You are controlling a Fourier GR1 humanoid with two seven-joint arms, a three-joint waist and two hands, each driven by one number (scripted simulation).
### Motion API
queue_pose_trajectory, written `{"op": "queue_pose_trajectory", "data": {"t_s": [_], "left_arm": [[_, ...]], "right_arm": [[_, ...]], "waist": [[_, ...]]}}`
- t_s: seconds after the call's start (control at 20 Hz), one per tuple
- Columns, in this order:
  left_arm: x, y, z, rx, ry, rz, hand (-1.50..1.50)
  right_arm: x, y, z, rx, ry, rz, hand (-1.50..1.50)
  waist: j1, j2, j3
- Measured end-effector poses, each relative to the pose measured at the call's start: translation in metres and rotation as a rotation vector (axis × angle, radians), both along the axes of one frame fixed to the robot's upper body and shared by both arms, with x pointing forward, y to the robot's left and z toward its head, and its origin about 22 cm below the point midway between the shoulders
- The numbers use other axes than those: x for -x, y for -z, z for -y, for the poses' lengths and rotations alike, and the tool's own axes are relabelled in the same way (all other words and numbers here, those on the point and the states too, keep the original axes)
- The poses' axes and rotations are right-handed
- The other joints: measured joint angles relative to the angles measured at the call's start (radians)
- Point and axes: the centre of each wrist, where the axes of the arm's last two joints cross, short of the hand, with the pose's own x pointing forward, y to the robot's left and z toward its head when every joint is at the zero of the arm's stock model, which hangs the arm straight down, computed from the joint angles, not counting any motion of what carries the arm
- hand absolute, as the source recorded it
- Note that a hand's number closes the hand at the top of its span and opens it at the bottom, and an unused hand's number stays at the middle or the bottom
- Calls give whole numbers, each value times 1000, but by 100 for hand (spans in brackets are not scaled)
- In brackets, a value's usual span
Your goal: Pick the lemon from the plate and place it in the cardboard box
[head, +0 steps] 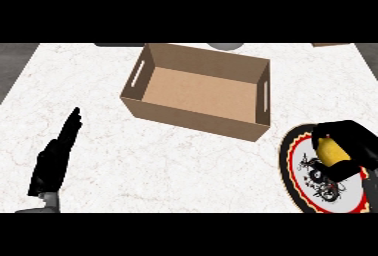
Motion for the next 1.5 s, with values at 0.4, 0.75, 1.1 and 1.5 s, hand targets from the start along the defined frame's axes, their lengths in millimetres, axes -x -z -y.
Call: {"op": "queue_pose_trajectory", "data": {"t_s": [0.4,0.75,1.1,1.5], "left_arm": [[-18,-10,22,3,78,34,0],[-17,-8,17,4,65,24,0],[-11,-4,16,3,48,18,0],[-6,-4,15,4,31,4,0]], "right_arm": [[-83,-61,3,82,-163,163,150],[-126,-99,8,-56,-259,262,150],[-152,-138,-8,-394,-388,303,150],[-175,-173,-57,-538,-472,308,150]], "waist": [[79,26,3],[69,22,2],[49,13,1],[29,6,0]]}}
